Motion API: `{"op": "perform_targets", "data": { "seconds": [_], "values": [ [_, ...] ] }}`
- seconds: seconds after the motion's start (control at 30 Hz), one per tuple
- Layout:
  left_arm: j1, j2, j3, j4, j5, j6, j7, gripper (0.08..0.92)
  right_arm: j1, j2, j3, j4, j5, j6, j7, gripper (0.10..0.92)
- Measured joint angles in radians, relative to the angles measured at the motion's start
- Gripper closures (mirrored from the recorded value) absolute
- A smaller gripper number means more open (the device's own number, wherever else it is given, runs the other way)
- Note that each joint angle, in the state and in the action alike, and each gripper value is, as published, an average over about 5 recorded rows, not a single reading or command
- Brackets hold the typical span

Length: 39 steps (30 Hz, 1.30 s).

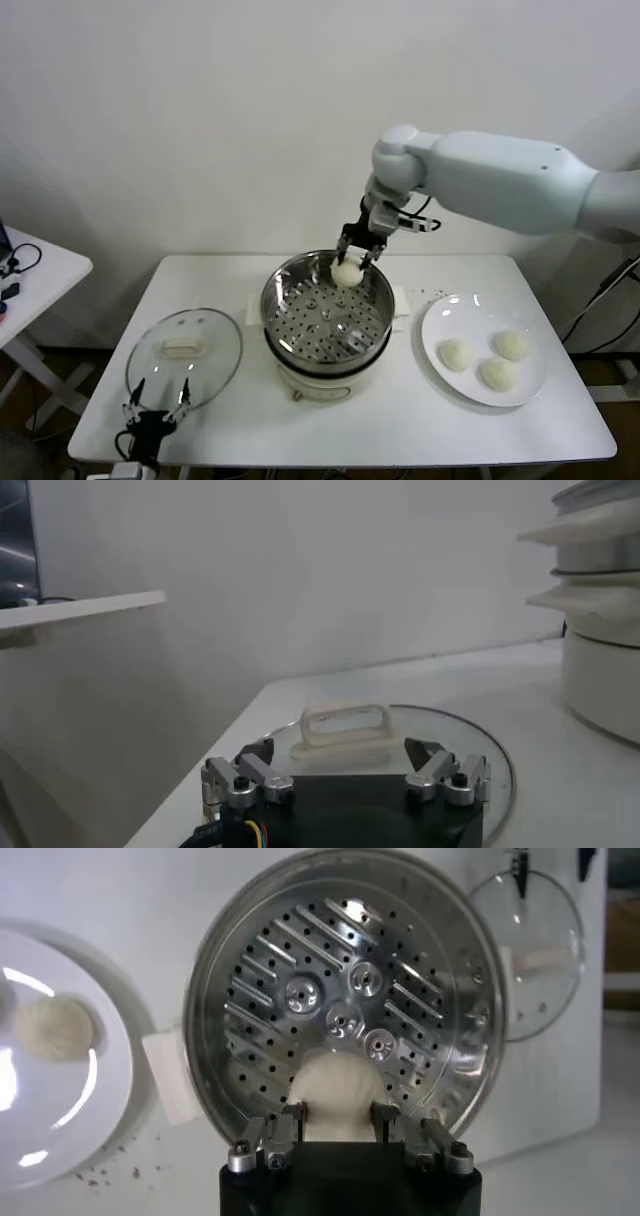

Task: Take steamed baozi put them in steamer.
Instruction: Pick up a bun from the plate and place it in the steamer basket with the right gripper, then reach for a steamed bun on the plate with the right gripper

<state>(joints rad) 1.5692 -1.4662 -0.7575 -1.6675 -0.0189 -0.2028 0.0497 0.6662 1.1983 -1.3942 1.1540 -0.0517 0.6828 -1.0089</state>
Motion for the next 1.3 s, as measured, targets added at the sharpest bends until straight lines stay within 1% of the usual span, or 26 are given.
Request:
{"op": "perform_targets", "data": {
  "seconds": [0.2, 0.43, 0.53, 0.77, 0.9, 1.03, 1.3],
  "values": [
    [-0.007, 0.0, 0.0, 0.014, 0.001, -0.007, -0.003, 0.177, -0.09, 0.07, 0.05, -0.105, -0.098, 0.078, 0.025, 0.541],
    [-0.011, 0.002, 0.0, 0.03, 0.001, -0.015, -0.005, 0.177, -0.168, 0.145, 0.114, -0.23, -0.187, 0.13, 0.053, 0.538],
    [-0.012, 0.003, -0.001, 0.032, 0.001, -0.015, -0.005, 0.177, -0.189, 0.17, 0.133, -0.278, -0.209, 0.14, 0.062, 0.496],
    [-0.013, 0.004, -0.001, 0.034, 0.001, -0.016, -0.005, 0.177, -0.206, 0.192, 0.144, -0.331, -0.197, 0.141, 0.065, 0.296],
    [-0.01, 0.004, -0.001, 0.031, 0.001, -0.015, -0.005, 0.177, -0.188, 0.185, 0.124, -0.329, -0.136, 0.141, 0.055, 0.217],
    [-0.005, 0.003, -0.001, 0.025, 0.003, -0.012, -0.005, 0.177, -0.133, 0.155, 0.063, -0.297, -0.019, 0.141, 0.037, 0.204],
    [0.004, -0.002, 0.0, 0.013, 0.006, -0.009, -0.004, 0.177, 0.066, 0.026, -0.201, -0.179, 0.31, 0.141, -0.002, 0.202]
  ]
}}
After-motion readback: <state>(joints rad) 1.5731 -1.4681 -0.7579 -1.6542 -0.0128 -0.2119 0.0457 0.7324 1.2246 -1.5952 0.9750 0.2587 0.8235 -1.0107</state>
